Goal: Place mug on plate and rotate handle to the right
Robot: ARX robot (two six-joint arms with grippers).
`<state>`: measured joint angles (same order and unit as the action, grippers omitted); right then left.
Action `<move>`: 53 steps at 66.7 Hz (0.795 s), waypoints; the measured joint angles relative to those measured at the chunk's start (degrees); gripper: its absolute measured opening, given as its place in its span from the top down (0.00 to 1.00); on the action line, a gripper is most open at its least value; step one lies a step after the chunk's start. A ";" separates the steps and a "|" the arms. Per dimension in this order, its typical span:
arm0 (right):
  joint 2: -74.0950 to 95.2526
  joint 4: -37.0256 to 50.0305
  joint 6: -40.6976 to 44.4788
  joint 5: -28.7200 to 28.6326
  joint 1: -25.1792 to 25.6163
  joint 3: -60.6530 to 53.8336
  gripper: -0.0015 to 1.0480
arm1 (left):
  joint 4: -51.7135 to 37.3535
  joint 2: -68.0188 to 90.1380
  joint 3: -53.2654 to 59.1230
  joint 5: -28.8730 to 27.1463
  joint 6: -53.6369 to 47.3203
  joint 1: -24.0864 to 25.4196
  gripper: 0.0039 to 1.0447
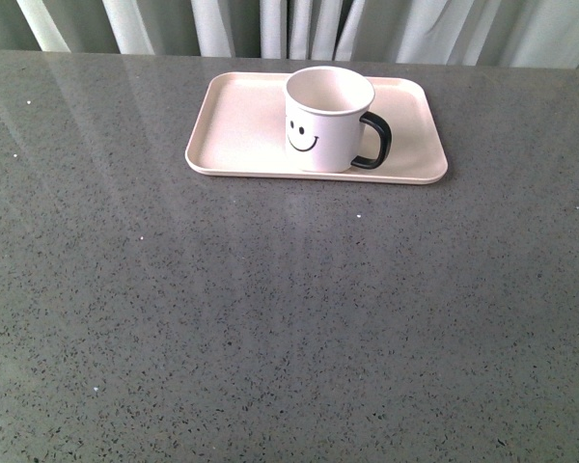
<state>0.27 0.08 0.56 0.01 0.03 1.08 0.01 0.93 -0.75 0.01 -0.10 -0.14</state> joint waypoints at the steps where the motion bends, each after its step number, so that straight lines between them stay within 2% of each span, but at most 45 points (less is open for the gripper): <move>1: 0.00 0.00 0.00 0.00 0.00 0.00 0.09 | 0.00 0.00 0.00 0.00 0.00 0.00 0.52; 19: 0.00 0.00 0.00 0.00 0.00 0.00 0.09 | 0.00 -0.02 0.00 0.00 -0.02 0.00 0.07; 33: 0.42 -0.48 0.28 -0.70 0.13 0.20 0.09 | 0.00 -0.02 0.00 0.00 -0.02 0.00 0.09; 38: 12.35 -17.25 6.45 -12.61 4.04 8.17 0.09 | 0.00 -0.02 0.00 -0.02 -0.02 0.00 0.09; 41: 21.00 -22.01 9.62 -16.44 5.51 12.61 0.09 | 0.00 -0.02 0.00 0.04 -0.02 0.00 0.09; 46: 34.03 -18.95 13.03 -17.40 7.17 18.67 0.09 | 0.00 -0.02 0.00 0.02 -0.02 0.00 0.09; 53: 57.31 -5.11 13.70 -15.98 7.89 31.08 0.09 | 0.00 -0.02 0.00 -0.02 -0.02 0.00 0.09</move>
<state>57.58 -5.04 14.26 -15.97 7.92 32.16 0.01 0.91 -0.75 -0.01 -0.12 -0.14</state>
